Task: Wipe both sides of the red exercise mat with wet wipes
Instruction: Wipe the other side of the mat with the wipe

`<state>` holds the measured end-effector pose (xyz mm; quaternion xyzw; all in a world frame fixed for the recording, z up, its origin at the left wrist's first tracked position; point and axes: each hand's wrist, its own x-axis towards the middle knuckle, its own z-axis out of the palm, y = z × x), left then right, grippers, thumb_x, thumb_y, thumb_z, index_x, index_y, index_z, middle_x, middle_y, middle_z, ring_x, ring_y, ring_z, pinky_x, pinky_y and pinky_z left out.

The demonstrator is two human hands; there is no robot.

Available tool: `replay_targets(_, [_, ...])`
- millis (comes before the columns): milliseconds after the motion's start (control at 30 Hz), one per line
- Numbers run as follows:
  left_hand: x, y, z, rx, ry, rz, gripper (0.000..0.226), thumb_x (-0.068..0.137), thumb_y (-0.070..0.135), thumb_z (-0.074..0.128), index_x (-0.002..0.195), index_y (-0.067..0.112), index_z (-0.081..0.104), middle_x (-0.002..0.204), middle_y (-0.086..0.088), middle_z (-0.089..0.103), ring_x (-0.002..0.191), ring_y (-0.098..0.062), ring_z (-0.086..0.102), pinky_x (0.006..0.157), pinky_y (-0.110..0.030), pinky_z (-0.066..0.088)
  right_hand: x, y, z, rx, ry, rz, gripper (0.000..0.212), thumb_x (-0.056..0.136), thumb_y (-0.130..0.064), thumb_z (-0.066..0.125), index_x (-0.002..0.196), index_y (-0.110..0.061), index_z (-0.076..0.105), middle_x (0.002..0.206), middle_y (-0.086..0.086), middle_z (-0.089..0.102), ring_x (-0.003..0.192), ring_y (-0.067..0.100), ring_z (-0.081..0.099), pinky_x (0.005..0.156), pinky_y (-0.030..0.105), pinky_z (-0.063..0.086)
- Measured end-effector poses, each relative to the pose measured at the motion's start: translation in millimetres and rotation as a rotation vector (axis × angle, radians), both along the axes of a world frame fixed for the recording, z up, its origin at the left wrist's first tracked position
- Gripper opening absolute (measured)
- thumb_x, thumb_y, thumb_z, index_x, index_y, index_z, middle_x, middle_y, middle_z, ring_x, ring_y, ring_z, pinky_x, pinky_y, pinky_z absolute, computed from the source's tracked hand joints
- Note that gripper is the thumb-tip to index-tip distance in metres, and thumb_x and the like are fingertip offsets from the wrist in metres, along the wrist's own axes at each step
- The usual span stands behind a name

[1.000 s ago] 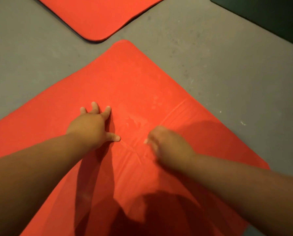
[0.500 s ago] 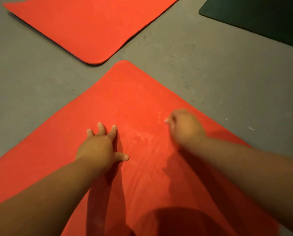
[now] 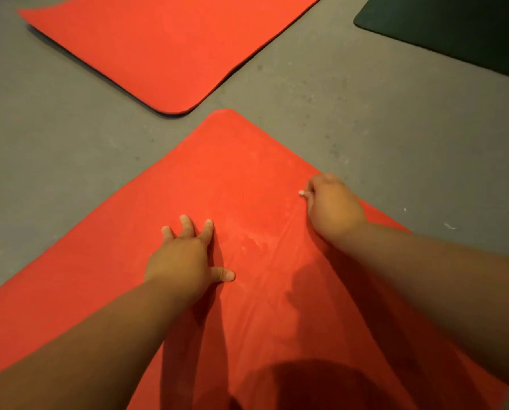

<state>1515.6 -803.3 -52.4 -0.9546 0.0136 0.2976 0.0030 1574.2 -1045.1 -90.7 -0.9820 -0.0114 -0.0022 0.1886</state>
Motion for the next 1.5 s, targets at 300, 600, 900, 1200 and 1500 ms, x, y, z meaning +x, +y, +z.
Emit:
replay_targets(300, [2,0,3,0.005,0.032,-0.015,0.109,0.072,0.071,0.062,0.153,0.032,0.000,0.160,-0.010,-0.004,0.142,-0.045,0.012,0.108,-0.047,0.032,-84,36,5,0.103,0.117,0.378,0.006,0.085,-0.009,0.057,0.086,-0.013,0.061,0.089,0.009,0.058,0.087,0.030,0.058,0.078,0.036,0.047])
replay_targets(600, [34,43,15,0.010,-0.112,-0.020,0.100,0.068,0.062,0.074,0.149,0.031,0.025,0.156,-0.008,0.026,0.139,-0.028,0.032,0.107,-0.041,0.038,53,6,10,-0.073,0.070,-0.102,0.013,0.091,-0.010,0.053,0.094,-0.001,0.062,0.103,0.022,0.063,0.097,0.037,0.057,0.077,0.038,0.041])
replay_targets(900, [59,54,12,0.071,0.111,0.025,0.136,0.056,0.071,0.076,0.152,0.025,-0.009,0.156,-0.027,-0.006,0.138,-0.054,0.017,0.110,-0.050,0.028,-19,40,11,-0.001,0.167,0.432,0.010,0.090,-0.015,0.054,0.091,-0.008,0.061,0.098,0.014,0.059,0.094,0.033,0.057,0.083,0.038,0.043])
replay_targets(1200, [59,54,8,0.068,0.123,0.034,0.137,0.055,0.067,0.078,0.152,0.025,-0.009,0.156,-0.026,-0.007,0.139,-0.054,0.014,0.108,-0.052,0.030,25,49,1,0.034,0.017,-0.003,0.011,0.090,-0.009,0.052,0.090,-0.004,0.061,0.099,0.019,0.060,0.094,0.035,0.056,0.081,0.038,0.037])
replay_targets(1500, [61,56,6,0.068,0.112,0.026,0.139,0.053,0.069,0.078,0.152,0.025,-0.008,0.156,-0.028,-0.006,0.137,-0.056,0.015,0.107,-0.054,0.031,93,21,7,-0.036,-0.006,-0.070,0.014,0.090,-0.010,0.052,0.095,-0.003,0.064,0.105,0.022,0.063,0.099,0.036,0.057,0.081,0.037,0.038])
